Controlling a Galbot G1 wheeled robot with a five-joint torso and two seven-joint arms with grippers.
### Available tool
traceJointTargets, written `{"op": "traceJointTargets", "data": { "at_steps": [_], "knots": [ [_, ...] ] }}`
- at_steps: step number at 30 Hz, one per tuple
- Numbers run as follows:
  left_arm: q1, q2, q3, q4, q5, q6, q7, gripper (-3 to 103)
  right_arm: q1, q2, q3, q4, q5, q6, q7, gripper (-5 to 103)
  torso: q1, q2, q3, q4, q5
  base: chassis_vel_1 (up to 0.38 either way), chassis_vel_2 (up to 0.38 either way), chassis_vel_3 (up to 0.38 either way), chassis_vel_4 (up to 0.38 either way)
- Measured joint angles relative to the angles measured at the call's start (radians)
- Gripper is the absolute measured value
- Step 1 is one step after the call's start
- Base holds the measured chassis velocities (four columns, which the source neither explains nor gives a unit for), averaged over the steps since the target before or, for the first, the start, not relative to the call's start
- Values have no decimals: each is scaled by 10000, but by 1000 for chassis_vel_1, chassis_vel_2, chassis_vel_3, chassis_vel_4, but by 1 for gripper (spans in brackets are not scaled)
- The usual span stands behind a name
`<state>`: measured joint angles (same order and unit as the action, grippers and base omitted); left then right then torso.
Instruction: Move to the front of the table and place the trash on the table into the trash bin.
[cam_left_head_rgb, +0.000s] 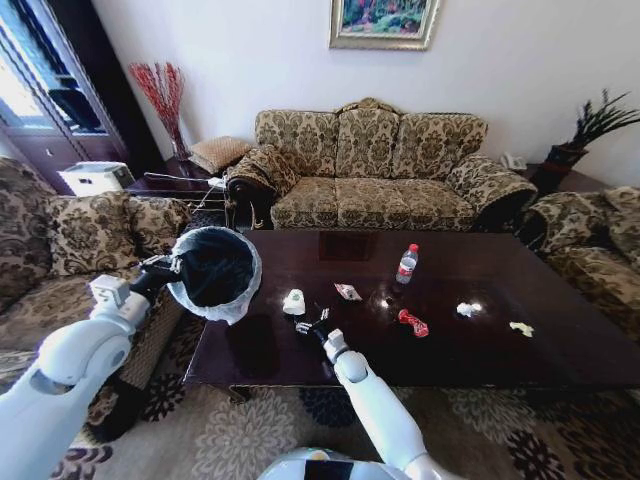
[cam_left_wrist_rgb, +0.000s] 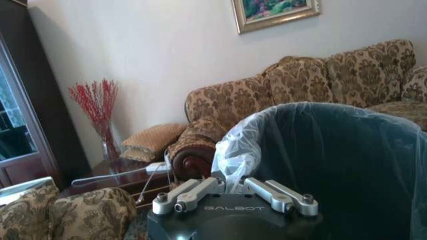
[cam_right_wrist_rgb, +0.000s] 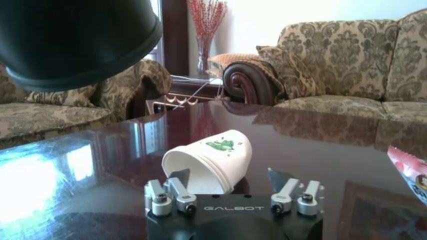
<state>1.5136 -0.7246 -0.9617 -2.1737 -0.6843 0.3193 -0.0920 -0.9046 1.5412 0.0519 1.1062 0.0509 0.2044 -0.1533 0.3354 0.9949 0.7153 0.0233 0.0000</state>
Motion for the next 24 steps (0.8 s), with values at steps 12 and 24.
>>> {"op": "traceJointTargets", "data": {
  "at_steps": [12, 24],
  "knots": [
    [-299, 86, 425, 224, 0, 15, -15, 3, 323, 295, 199, -724, 174, 89, -137, 33, 0, 0, 0, 1, -1, 0, 0, 0, 0],
    [-457, 277, 541, 332, -80, 29, -32, 3, 250, 380, 270, -903, 329, 278, -206, -2, 0, 0, -1, 1, 0, 0, 0, 0, 0]
  ]
}}
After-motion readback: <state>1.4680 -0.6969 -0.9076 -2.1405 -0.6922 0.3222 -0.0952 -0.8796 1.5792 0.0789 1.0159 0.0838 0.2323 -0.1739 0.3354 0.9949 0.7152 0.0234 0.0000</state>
